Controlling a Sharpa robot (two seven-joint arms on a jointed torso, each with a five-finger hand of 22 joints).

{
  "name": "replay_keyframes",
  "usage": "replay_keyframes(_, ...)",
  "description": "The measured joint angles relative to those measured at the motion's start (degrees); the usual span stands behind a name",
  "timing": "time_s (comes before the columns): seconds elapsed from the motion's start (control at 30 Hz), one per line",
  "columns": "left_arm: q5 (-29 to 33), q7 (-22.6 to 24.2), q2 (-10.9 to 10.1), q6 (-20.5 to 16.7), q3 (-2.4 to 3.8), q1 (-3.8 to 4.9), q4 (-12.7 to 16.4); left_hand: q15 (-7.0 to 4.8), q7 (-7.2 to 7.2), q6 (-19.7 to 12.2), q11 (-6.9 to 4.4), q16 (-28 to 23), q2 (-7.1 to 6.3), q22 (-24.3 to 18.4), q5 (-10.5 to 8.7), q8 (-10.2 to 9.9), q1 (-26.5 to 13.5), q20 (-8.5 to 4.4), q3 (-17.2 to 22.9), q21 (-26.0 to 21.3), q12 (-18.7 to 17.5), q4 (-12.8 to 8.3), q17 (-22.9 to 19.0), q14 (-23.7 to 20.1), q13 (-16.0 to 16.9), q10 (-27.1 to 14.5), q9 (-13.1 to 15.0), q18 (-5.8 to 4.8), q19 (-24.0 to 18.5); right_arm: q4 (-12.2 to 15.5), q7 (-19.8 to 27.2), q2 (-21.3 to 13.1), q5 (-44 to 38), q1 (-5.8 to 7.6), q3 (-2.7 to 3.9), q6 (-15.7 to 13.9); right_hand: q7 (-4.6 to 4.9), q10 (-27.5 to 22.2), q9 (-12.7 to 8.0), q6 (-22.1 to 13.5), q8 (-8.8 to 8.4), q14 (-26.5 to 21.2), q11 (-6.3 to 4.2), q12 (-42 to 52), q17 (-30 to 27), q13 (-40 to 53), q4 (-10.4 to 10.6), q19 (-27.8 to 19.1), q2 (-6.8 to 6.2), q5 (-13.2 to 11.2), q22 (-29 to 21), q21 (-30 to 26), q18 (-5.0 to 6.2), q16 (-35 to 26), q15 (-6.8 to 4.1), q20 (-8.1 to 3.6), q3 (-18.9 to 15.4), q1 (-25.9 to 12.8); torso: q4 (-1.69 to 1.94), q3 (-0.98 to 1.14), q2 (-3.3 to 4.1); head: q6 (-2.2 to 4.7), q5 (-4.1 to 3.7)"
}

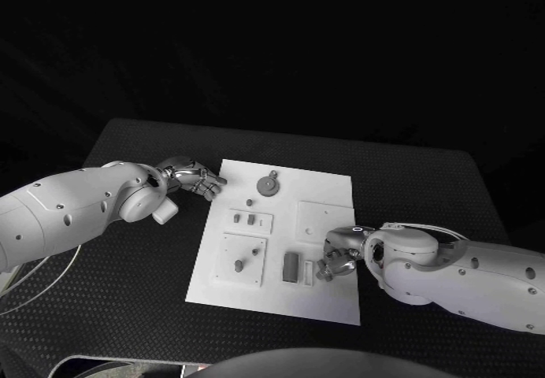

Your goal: Assemble the parts on the task board

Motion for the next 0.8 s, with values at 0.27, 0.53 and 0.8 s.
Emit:
replay_keyframes(0.27,-0.04,0.0,-0.01,0.02,0.01,0.02,-0.01,0.0,0.0,0.0,0.0,0.0,0.0,0.05,0.0,0.0,0.0,0.0,0.0,0.07,0.0,0.0,0.0,0.0,0.0,0.0,0.0,0.03,0.0,0.06,-0.52,-0.83,8.96,0.05,0.46,-3.08,1.26,0.07,-0.56,-1.07,-4.2,-0.06,-0.05,0.23,0.0,0.0,1.71,0.23,-0.06,0.0,0.0,0.18,-0.07,-0.01,0.08,0.22,1.75,2.33,-0.01,0.0,0.05,0.03,-0.02)
replay_keyframes(0.53,-0.06,0.02,-0.02,0.06,0.01,0.04,0.04,-0.01,0.0,0.0,0.0,0.0,0.0,0.1,0.0,0.0,0.0,0.0,0.0,-0.12,0.0,0.0,0.06,0.0,-0.01,0.0,0.0,0.05,0.0,0.27,-1.4,-2.24,17.27,0.36,0.78,-5.64,2.38,0.41,-5.68,-2.17,-4.75,0.48,-0.25,0.61,-0.01,-0.01,2.11,0.75,0.45,-0.01,0.0,0.49,-0.14,-0.01,0.17,-0.3,2.17,2.85,0.07,-0.04,0.04,-0.09,-0.09)
replay_keyframes(0.8,-0.1,0.03,-0.06,0.11,0.0,0.05,-0.03,-0.02,0.0,0.0,0.0,0.01,0.0,0.19,0.0,0.0,0.0,0.0,0.0,-0.01,0.0,0.0,0.05,0.02,-0.01,0.0,0.0,0.07,0.01,1.5,-3.05,-3.07,24.7,0.49,1.09,-7.72,2.82,0.42,-5.47,-2.68,-4.54,0.72,-0.24,0.73,-0.01,-0.01,2.12,0.94,0.83,-0.01,0.0,0.73,-0.48,-0.01,-0.03,-0.11,2.2,3.23,-0.05,-0.07,0.04,-0.07,0.07)
